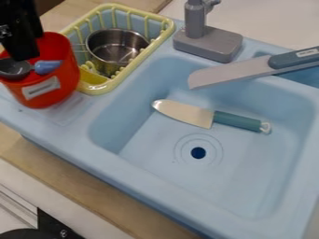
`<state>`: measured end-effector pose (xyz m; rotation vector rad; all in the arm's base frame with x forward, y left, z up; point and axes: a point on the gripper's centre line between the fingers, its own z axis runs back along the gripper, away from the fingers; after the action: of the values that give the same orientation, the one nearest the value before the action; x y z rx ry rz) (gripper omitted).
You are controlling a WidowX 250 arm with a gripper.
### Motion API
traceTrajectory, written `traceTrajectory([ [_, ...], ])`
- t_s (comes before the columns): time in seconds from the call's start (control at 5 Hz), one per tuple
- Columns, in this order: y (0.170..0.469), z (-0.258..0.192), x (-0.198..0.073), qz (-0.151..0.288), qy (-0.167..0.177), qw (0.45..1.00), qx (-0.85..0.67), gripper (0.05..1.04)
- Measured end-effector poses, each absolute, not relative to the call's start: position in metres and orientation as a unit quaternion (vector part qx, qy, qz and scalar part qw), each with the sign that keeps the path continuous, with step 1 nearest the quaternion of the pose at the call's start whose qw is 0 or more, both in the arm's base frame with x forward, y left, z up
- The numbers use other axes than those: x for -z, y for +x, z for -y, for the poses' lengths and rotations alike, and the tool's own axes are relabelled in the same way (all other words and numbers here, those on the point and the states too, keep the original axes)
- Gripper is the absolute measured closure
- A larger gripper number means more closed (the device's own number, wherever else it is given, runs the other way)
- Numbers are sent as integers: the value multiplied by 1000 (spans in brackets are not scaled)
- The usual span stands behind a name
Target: Take the scooper out of the sink and put in the red bowl
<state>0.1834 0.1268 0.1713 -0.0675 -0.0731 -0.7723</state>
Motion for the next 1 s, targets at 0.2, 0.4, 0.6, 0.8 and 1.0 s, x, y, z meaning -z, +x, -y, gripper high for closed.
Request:
traceTrajectory([
  [0.2, 182, -125, -172, 39, -33, 924, 378, 82],
  [0.4, 181, -124, -176, 43, -28, 926, 373, 83],
  [0.6, 180, -121, -179, 45, -25, 926, 375, 83],
  [0.8, 178, -110, -187, 60, -38, 920, 386, 83],
  [1.0, 173, -97, -194, 61, -42, 909, 411, 83],
])
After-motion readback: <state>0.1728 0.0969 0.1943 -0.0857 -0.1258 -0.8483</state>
